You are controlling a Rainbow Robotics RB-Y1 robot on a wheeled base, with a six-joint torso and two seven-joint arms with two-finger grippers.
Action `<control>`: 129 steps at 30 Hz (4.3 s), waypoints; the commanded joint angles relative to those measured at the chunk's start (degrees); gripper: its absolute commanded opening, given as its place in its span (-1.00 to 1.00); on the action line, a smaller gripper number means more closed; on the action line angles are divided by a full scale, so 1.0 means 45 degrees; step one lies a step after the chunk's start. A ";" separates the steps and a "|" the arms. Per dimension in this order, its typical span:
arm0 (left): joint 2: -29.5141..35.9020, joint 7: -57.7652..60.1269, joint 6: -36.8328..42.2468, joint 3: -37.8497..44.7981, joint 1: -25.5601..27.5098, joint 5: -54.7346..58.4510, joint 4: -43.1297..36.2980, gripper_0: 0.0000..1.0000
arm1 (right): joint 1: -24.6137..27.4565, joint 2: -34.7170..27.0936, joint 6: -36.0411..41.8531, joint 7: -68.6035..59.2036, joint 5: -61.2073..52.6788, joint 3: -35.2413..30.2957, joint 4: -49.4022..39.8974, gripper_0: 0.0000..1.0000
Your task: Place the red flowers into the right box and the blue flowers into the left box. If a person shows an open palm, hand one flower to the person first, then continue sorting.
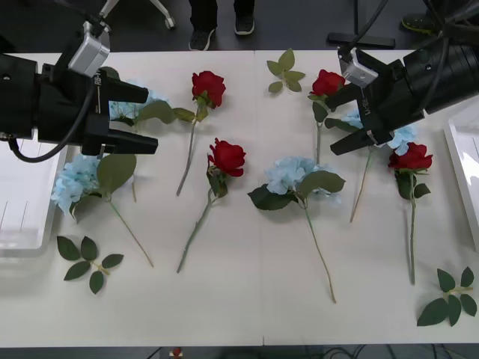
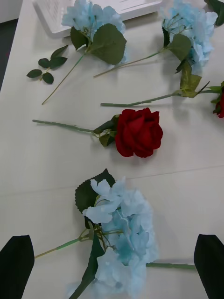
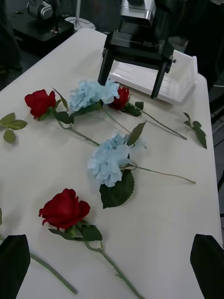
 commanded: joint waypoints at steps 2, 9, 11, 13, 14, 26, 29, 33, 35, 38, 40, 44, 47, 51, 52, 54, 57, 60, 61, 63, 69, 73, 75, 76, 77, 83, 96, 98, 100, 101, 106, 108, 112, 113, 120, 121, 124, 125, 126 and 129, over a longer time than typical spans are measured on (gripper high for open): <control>0.0010 -0.0048 -0.0030 0.0102 0.0005 0.0193 -0.0036 1.00 | 0.0471 -0.0358 -0.0500 0.0202 -0.0449 0.0280 0.0177 1.00; 0.0713 0.2120 -0.0303 0.0239 -0.0132 -0.0295 -0.0016 1.00 | 0.0080 -0.1100 0.0028 0.0202 -0.0664 0.0319 0.0216 1.00; 0.0870 0.3507 -0.0577 0.0375 0.0239 -0.0940 -0.0036 1.00 | -0.0115 -0.1276 0.0535 -0.0590 -0.0644 0.0319 0.0216 1.00; 0.0909 0.4640 -0.0889 0.0473 0.0786 -0.1702 -0.0036 1.00 | -0.0310 -0.1451 0.0965 -0.1489 -0.0566 0.0319 0.0216 1.00; 0.0909 0.5069 -0.1045 0.0473 0.1040 -0.2073 -0.0036 1.00 | -0.0428 -0.1510 0.1180 -0.1918 -0.0449 0.0319 0.0216 1.00; 0.1124 1.2452 -0.1592 0.0668 0.5903 -0.7659 -0.3512 1.00 | -0.0838 -0.2604 0.2625 -0.7895 0.0879 0.0319 0.0099 1.00; 0.1182 1.4151 -0.1592 0.0649 0.7036 -0.8616 -0.4215 1.00 | -0.0779 -0.3033 0.2899 -0.9379 0.1504 0.0319 0.0099 1.00; 0.0948 1.5948 -0.1592 0.0258 0.7427 -0.9534 -0.4352 1.00 | -0.0330 -0.3483 0.2840 -1.1020 0.2031 0.0319 0.0099 1.00; 0.0713 1.6886 -0.1592 -0.0269 0.7309 -1.0393 -0.4332 1.00 | -0.0037 -0.3795 0.2684 -1.1625 0.2188 0.0319 0.0080 1.00; 0.0323 1.8194 -0.1592 -0.1031 0.6977 -1.1663 -0.4332 1.00 | 0.0412 -0.4186 0.2391 -1.2290 0.2246 0.0300 -0.0096 1.00; 0.0088 1.9034 -0.1553 -0.1734 0.6626 -1.2580 -0.4254 1.00 | 0.0861 -0.4362 0.2157 -1.3012 0.2754 0.0222 -0.0545 1.00; -0.0322 2.0128 -0.1026 -0.3746 0.5766 -1.5510 -0.3942 1.00 | 0.2268 -0.4401 0.1688 -1.4672 0.4024 -0.0579 -0.2049 1.00; -0.0556 2.0694 -0.1084 -0.4586 0.5298 -1.6506 -0.3336 1.00 | 0.3186 -0.4166 0.1492 -1.5629 0.4824 -0.1282 -0.2948 1.00; -0.0771 2.0792 -0.1709 -0.4703 0.5161 -1.6682 -0.2516 1.00 | 0.3850 -0.3639 0.1121 -1.6684 0.6113 -0.1536 -0.3749 1.00; -0.0829 2.0812 -0.1846 -0.4781 0.5122 -1.6780 -0.2360 1.00 | 0.3928 -0.3522 0.1043 -1.6899 0.6348 -0.1536 -0.3807 1.00; -0.0947 2.0831 -0.1983 -0.4937 0.4946 -1.7053 -0.2008 1.00 | 0.4006 -0.3209 0.0946 -1.7290 0.6797 -0.1536 -0.3846 1.00; -0.1162 2.0870 -0.2178 -0.5035 0.4673 -1.7288 -0.1461 1.00 | 0.4065 -0.2623 0.0867 -1.7465 0.7735 -0.1536 -0.3846 1.00; -0.1337 2.0890 -0.2686 -0.4996 0.4516 -1.7463 -0.0934 1.00 | 0.4240 -0.2154 0.0672 -1.7485 0.8653 -0.1516 -0.3827 1.00; -0.1396 2.0870 -0.2842 -0.4996 0.4438 -1.7502 -0.0700 1.00 | 0.4260 -0.1959 0.0633 -1.7504 0.9082 -0.1458 -0.3807 1.00; -0.1454 2.0890 -0.2959 -0.5015 0.4223 -1.7561 -0.0368 1.00 | 0.4260 -0.1569 0.0653 -1.7563 0.9942 -0.1380 -0.3807 1.00; -0.1611 2.0890 -0.2959 -0.4996 0.3774 -1.7659 0.0160 1.00 | 0.4240 -0.0846 0.0360 -1.7485 1.0879 -0.1341 -0.3124 1.00; -0.1689 2.0773 -0.3038 -0.5015 0.3638 -1.7834 0.0668 1.00 | 0.4182 -0.0885 -0.0343 -1.7563 1.1133 -0.0735 -0.2538 1.00; -0.1708 2.0733 -0.3194 -0.5015 0.3598 -1.7873 0.0902 1.00 | 0.4084 -0.0865 -0.0675 -1.7602 1.1309 -0.0403 -0.2186 1.00; -0.1728 2.0714 -0.3272 -0.5015 0.3579 -1.7873 0.1019 1.00 | 0.4045 -0.0846 -0.0929 -1.7622 1.1348 -0.0247 -0.1932 1.00; -0.1728 2.0675 -0.3331 -0.5015 0.3540 -1.7873 0.1097 1.00 | 0.4006 -0.0807 -0.1144 -1.7622 1.1348 -0.0169 -0.1639 1.00; -0.1728 2.0558 -0.3565 -0.5133 0.3520 -1.7991 0.1507 0.93 | 0.3791 -0.0377 -0.1769 -1.7446 1.1797 -0.0013 -0.0428 1.00; -0.1826 2.0558 -0.3623 -0.5269 0.3520 -1.8010 0.1644 -1.00 | 0.3166 0.0365 -0.2160 -1.7543 1.2500 0.0300 0.1115 1.00; -0.1865 2.0558 -0.3623 -0.5269 0.3501 -1.8030 0.1644 -1.00 | 0.3088 0.0443 -0.2316 -1.7504 1.2520 0.0398 0.1408 1.00; -0.1865 2.0558 -0.3623 -0.5269 0.3501 -1.8010 0.1644 -1.00 | 0.2990 0.0502 -0.2453 -1.7543 1.2559 0.0573 0.1623 1.00; -0.1865 2.0558 -0.3623 -0.5269 0.3481 -1.8010 0.1625 -1.00 | 0.2990 0.0502 -0.2511 -1.7563 1.2578 0.0632 0.1662 1.00; -0.1865 2.0421 -0.2295 -0.5035 0.3188 -1.7991 0.0765 -1.00 | 0.2971 0.0541 -0.2726 -1.7602 1.2500 0.0808 0.1916 0.74; -0.1845 2.0284 -0.1241 -0.4820 0.2973 -1.7815 0.0043 -1.00 | 0.2971 0.0560 -0.2707 -1.7622 1.2481 0.0808 0.1916 0.17; -0.1845 1.9542 0.0712 -0.4097 0.2446 -1.7131 -0.1207 -1.00 | 0.2971 0.0560 -0.2707 -1.7661 1.2481 0.0808 0.1916 -0.79; -0.1845 1.9405 0.0947 -0.3980 0.2348 -1.7014 -0.1344 -1.00 | 0.2971 0.0560 -0.2707 -1.7661 1.2481 0.0808 0.1916 -0.83; -0.1494 1.7452 0.2685 -0.2652 0.0747 -1.6252 -0.2008 -1.00 | 0.2971 0.0599 -0.2687 -1.7680 1.2403 0.0808 0.1994 -1.00; -0.1357 1.7140 0.2685 -0.2476 0.0571 -1.6194 -0.1989 -1.00 | 0.2951 0.0599 -0.2687 -1.7680 1.2344 0.0808 0.1994 -1.00; -0.0829 1.5987 0.2431 -0.1929 0.0141 -1.5959 -0.1793 -1.00 | 0.2717 0.0560 -0.2453 -1.7641 1.1953 0.0808 0.1994 -1.00; -0.0537 1.5343 0.2138 -0.1539 -0.0015 -1.5647 -0.1598 -1.00 | 0.2522 0.0463 -0.2218 -1.7602 1.1680 0.0749 0.1974 -1.00; -0.0400 1.5069 0.1962 -0.1383 -0.0034 -1.5510 -0.1481 -1.00 | 0.2424 0.0424 -0.2101 -1.7563 1.1582 0.0730 0.1974 -1.00; 0.0206 1.3780 0.0947 -0.0601 -0.0112 -1.5061 -0.0934 -1.00 | 0.1701 0.0033 -0.1535 -1.7446 1.1016 0.0710 0.1916 -1.00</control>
